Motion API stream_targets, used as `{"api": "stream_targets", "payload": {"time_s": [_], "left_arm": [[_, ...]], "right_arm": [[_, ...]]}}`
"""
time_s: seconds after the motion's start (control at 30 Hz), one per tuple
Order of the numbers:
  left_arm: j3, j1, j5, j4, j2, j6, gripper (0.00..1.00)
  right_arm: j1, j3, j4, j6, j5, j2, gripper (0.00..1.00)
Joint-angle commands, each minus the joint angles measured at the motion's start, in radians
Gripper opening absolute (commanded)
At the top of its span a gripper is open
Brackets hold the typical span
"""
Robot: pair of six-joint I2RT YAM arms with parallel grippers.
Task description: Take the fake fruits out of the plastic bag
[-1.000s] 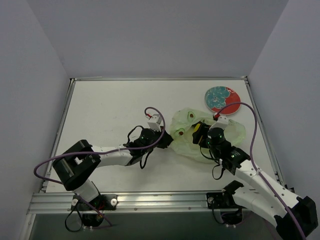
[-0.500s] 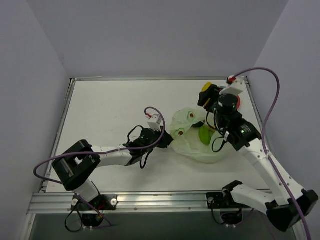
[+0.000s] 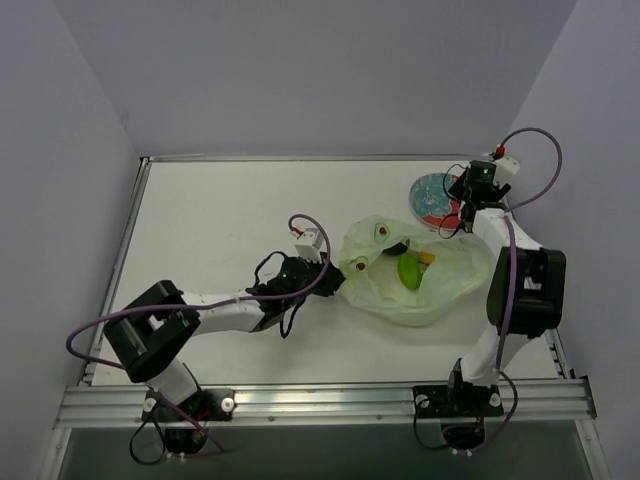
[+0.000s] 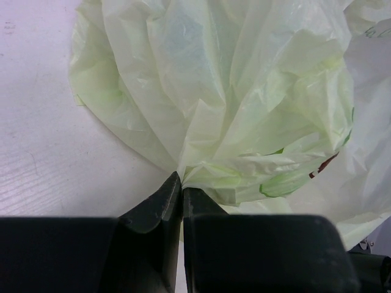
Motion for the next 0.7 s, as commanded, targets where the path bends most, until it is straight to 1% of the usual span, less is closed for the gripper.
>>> {"api": "stream_targets", "payload": {"time_s": [0.0,0.1,0.17,0.2,0.23,0.27,0.3,0.4,0.43,0.53,0.57,0.6,0.67], "left_arm": [[0.012,0.006,-0.016,0.015,-0.057,0.035,0.02],[0.012,0.006,-0.016,0.012,-0.06,0.04,0.02],[0.012,0.006,-0.016,0.011,-0.056,0.043,0.02],[0.015,0.006,-0.016,0.012,-0.051,0.043,0.02],[0.015,0.006,-0.016,0.012,-0.048,0.043,0.03],[0.017,0.006,-0.016,0.012,-0.044,0.043,0.02],[0.018,0.006,-0.016,0.012,-0.039,0.041,0.02],[0.018,0.006,-0.013,0.015,-0.039,0.038,0.02],[0.017,0.006,-0.013,0.015,-0.039,0.038,0.03],[0.015,0.006,-0.013,0.017,-0.044,0.038,0.02],[0.015,0.006,-0.013,0.018,-0.045,0.038,0.02],[0.015,0.006,-0.013,0.02,-0.044,0.037,0.02],[0.015,0.006,-0.012,0.021,-0.045,0.033,0.02]], "right_arm": [[-0.03,0.057,0.148,0.009,-0.104,0.099,0.17],[-0.04,0.097,0.157,-0.002,-0.137,0.189,0.2],[-0.047,0.113,0.165,0.011,-0.154,0.214,0.21],[-0.053,0.114,0.173,0.018,-0.162,0.231,0.26],[-0.057,0.114,0.188,0.027,-0.167,0.236,0.32],[-0.06,0.119,0.19,0.029,-0.168,0.239,0.41],[-0.062,0.123,0.188,0.032,-0.165,0.242,0.59],[-0.067,0.129,0.16,0.034,-0.145,0.204,0.85],[-0.067,0.128,0.151,0.034,-0.138,0.187,0.89],[-0.07,0.12,0.121,0.024,-0.133,0.094,0.95],[-0.068,0.12,0.105,0.023,-0.131,0.067,0.96],[-0.068,0.111,0.091,0.023,-0.133,-0.001,0.96],[-0.054,0.073,0.053,0.024,-0.137,-0.089,0.94]]}}
